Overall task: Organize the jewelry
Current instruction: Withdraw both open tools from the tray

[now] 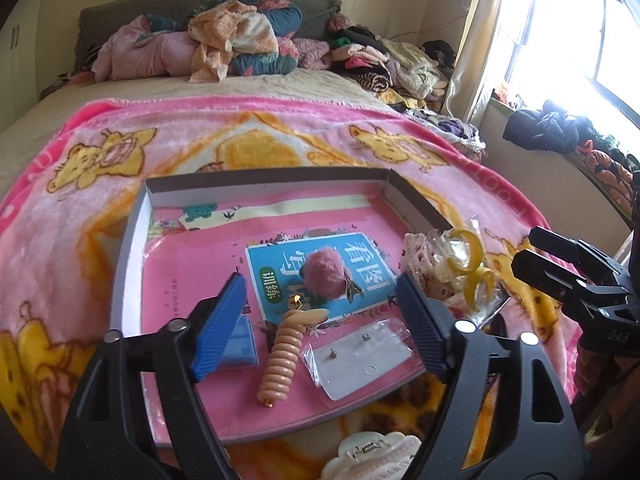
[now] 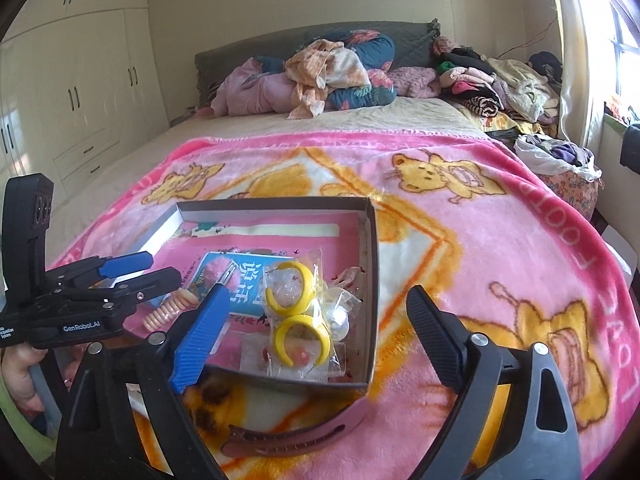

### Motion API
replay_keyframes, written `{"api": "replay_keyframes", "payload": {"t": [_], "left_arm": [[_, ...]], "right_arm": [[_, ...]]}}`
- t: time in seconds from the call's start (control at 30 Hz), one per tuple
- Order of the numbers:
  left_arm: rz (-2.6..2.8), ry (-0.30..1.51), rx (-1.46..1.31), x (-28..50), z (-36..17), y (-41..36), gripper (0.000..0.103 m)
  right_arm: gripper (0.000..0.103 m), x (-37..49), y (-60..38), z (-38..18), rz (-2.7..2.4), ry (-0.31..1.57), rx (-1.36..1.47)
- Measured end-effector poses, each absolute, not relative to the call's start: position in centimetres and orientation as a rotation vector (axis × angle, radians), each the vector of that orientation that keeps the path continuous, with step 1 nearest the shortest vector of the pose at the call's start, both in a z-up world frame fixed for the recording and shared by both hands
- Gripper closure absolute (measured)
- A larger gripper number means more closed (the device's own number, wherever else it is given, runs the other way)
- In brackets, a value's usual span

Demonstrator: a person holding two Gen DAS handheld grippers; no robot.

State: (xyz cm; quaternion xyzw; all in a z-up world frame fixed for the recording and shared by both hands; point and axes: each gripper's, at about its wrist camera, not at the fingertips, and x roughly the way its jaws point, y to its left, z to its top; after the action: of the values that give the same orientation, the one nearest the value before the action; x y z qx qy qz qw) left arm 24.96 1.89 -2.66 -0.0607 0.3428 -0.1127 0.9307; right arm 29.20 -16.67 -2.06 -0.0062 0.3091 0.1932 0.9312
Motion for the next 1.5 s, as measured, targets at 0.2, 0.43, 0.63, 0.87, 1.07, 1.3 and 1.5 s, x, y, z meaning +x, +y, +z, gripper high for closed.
{"api": "replay_keyframes", "payload": {"t": [0.2,0.43,0.63,0.87,1.07,1.3,1.5], "left_arm": [[-0.218,0.669,-0.127,23.5,-1.3,2.0,0.015],[-0.201,0.644,-0.132,21.5,-0.3,2.2,0.012],[-0.196,0.636,-0.140,20.0,-0.1,2.5,0.012],[-0.190,0.635,-0.137,18.4,-0.3,2.8,0.012],[-0.187,0.647,-0.131,17.4,-0.9,3.1,0.012],[-0.190,0.669,-0.128,16.5,-1.8,3.4,0.012],[-0.206,0.701,-0.120,15.9,-3.0,3.0,0.012]], "right_arm": [[0.010,27.3,-17.6,-1.2,0.390,0.599,0.005],[0.010,25.4,-18.3,-0.5,0.389,0.578,0.014],[0.010,24.0,-18.7,-0.5,0.392,0.570,0.019],[0.010,21.9,-18.4,-1.1,0.404,0.581,-0.005],[0.010,21.0,-18.5,-1.8,0.407,0.599,-0.010],[0.010,20.5,-18.3,-3.1,0.402,0.635,-0.022],[0.010,21.0,-18.5,-4.7,0.380,0.675,-0.037]]}}
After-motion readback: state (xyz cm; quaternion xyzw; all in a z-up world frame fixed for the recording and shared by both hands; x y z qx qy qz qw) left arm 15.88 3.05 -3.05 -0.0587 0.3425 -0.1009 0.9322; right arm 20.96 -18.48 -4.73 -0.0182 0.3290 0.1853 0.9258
